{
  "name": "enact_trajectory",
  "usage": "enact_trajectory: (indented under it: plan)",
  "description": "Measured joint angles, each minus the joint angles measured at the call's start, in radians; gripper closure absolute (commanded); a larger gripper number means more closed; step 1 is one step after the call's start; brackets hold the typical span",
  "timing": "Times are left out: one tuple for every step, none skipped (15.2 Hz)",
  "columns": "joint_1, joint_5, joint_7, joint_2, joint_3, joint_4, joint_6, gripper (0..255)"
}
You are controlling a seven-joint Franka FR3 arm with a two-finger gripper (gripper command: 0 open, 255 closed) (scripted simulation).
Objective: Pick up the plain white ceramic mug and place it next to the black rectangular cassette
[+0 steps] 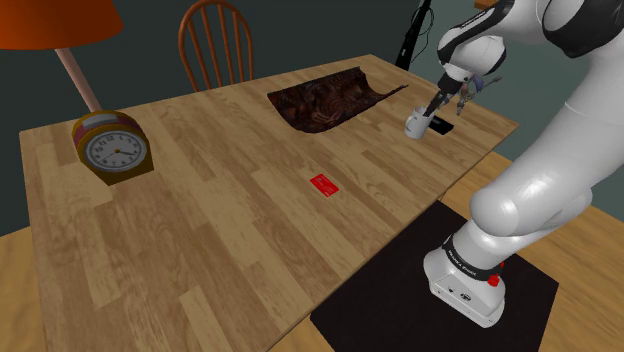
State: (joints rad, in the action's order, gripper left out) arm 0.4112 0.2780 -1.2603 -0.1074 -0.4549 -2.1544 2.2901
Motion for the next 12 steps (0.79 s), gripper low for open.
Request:
enact_trajectory:
  plan:
    - [0.0,0.0,0.0,0.0,0.0,0.0,0.0,0]
    - [0.0,-0.008,0.005,0.01,-0.002,0.004,-0.012,0]
    - [0.0,-0.023,0.015,0.028,-0.006,0.012,-0.035,0]
    - [0.002,-0.038,0.023,0.047,-0.01,0.024,-0.063,0]
    - [0.003,-0.051,0.031,0.063,-0.012,0.032,-0.084,0]
    - [0.003,-0.057,0.036,0.07,-0.013,0.04,-0.098,0]
    - [0.002,-0.059,0.039,0.073,-0.013,0.043,-0.103,0]
    - [0.002,-0.062,0.041,0.076,-0.013,0.044,-0.107,0]
    - [0.002,-0.063,0.041,0.076,-0.013,0.045,-0.108,0]
    - [0.002,-0.063,0.042,0.077,-0.013,0.046,-0.109,0]
    - [0.002,-0.063,0.042,0.077,-0.013,0.046,-0.11,0]
    - [0.002,-0.063,0.042,0.077,-0.013,0.046,-0.11,0]
